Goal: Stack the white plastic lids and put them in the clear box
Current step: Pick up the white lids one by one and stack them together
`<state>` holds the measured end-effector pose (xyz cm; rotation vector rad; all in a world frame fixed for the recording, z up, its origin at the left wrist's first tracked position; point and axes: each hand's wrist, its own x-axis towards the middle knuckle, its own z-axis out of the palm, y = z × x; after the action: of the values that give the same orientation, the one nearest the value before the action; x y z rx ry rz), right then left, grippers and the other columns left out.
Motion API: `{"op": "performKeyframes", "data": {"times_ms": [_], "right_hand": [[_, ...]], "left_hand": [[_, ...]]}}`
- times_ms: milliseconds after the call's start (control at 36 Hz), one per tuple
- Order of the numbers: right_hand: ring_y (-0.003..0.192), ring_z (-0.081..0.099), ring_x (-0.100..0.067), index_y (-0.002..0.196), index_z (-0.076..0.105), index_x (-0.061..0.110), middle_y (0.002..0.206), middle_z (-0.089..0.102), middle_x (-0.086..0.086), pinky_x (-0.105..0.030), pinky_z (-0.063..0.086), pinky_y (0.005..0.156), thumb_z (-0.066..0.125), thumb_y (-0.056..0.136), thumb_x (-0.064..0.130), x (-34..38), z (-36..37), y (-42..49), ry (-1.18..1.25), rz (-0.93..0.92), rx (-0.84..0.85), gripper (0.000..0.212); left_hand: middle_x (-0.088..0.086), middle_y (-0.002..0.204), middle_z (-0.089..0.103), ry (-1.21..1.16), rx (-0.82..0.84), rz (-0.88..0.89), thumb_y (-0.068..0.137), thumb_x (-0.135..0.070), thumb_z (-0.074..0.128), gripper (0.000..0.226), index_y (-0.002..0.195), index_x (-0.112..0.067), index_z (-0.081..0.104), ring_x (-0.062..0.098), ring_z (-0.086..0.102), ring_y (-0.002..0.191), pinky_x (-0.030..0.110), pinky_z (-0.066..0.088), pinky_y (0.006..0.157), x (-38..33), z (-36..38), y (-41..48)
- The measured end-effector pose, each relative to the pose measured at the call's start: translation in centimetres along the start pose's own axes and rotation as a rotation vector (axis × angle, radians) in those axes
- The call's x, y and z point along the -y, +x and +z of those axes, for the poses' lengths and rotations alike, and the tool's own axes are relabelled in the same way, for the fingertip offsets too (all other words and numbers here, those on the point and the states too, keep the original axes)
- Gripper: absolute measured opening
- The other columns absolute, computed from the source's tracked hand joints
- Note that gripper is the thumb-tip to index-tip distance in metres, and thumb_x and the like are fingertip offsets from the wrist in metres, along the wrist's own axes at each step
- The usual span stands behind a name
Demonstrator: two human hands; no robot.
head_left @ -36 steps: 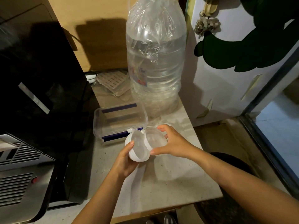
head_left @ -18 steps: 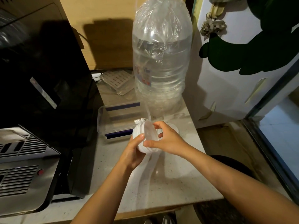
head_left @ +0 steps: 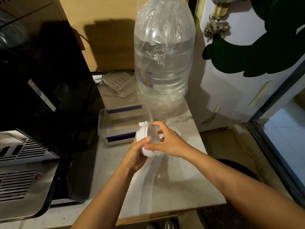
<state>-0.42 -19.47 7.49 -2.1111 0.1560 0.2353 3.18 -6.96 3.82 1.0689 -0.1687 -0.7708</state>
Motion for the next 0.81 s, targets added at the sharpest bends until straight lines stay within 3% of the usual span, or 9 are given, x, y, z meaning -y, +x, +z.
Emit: {"op": "performKeyframes", "data": {"times_ms": [83, 222, 333, 583, 722, 806], "right_hand": [[0.123, 0.046, -0.024, 0.135, 0.030, 0.029, 0.142, 0.042, -0.003, -0.040, 0.045, 0.100, 0.072, 0.072, 0.040, 0.0, 0.0, 0.1, -0.014, -0.023, 0.019, 0.077], [0.122, 0.049, -0.025, 0.134, 0.028, 0.030, 0.142, 0.042, -0.005, -0.040, 0.046, 0.099, 0.071, 0.072, 0.043, -0.2, -0.1, 0.5, -0.080, -0.032, 0.051, 0.077], [0.110, 0.050, -0.019, 0.133, 0.027, 0.028, 0.140, 0.043, -0.007, -0.035, 0.048, 0.093, 0.069, 0.073, 0.046, -0.3, 0.0, 0.7, -0.115, -0.027, 0.078, 0.076], [0.114, 0.050, -0.022, 0.132, 0.026, 0.027, 0.139, 0.043, -0.010, -0.036, 0.047, 0.094, 0.067, 0.074, 0.049, -0.5, 0.0, 1.0, -0.138, -0.008, 0.171, 0.075], [0.119, 0.047, -0.021, 0.138, 0.026, 0.026, 0.145, 0.036, -0.004, -0.028, 0.045, 0.089, 0.071, 0.076, 0.037, -1.2, -0.7, 1.9, -0.130, 0.018, 0.297, 0.078], [0.116, 0.050, -0.019, 0.136, 0.034, 0.024, 0.144, 0.039, -0.002, -0.030, 0.046, 0.092, 0.076, 0.071, 0.031, -2.4, -1.7, 3.2, -0.128, 0.037, 0.255, 0.078]], "left_hand": [[-0.001, 0.082, 0.075, 0.019, -0.005, 0.006, 0.027, -0.047, 0.088, 0.103, 0.115, -0.013, 0.048, 0.014, 0.071, 0.078, 0.025, 0.056, 0.059, 0.0, -0.1, 0.0], [0.009, 0.101, 0.060, 0.088, -0.055, 0.005, 0.026, -0.050, 0.087, 0.131, 0.135, -0.003, 0.031, 0.015, 0.070, 0.081, 0.026, 0.056, 0.061, 0.0, -0.4, 0.0], [0.011, 0.103, 0.056, 0.113, -0.087, -0.009, 0.024, -0.051, 0.086, 0.135, 0.136, -0.002, 0.029, 0.021, 0.062, 0.089, 0.025, 0.056, 0.061, 0.3, -0.9, 0.0], [0.012, 0.104, 0.059, 0.119, -0.080, -0.034, 0.025, -0.052, 0.085, 0.127, 0.131, -0.005, 0.035, 0.019, 0.069, 0.084, 0.026, 0.056, 0.062, 1.0, -1.8, 0.1], [0.007, 0.097, 0.068, 0.083, -0.092, -0.031, 0.032, -0.054, 0.084, 0.110, 0.125, -0.009, 0.045, 0.018, 0.069, 0.085, 0.030, 0.056, 0.066, 1.2, -2.3, 0.3], [0.006, 0.090, 0.067, 0.082, -0.136, -0.048, 0.026, -0.058, 0.082, 0.109, 0.119, -0.012, 0.048, 0.019, 0.066, 0.083, 0.029, 0.056, 0.064, 1.3, -2.6, 0.2]]}}
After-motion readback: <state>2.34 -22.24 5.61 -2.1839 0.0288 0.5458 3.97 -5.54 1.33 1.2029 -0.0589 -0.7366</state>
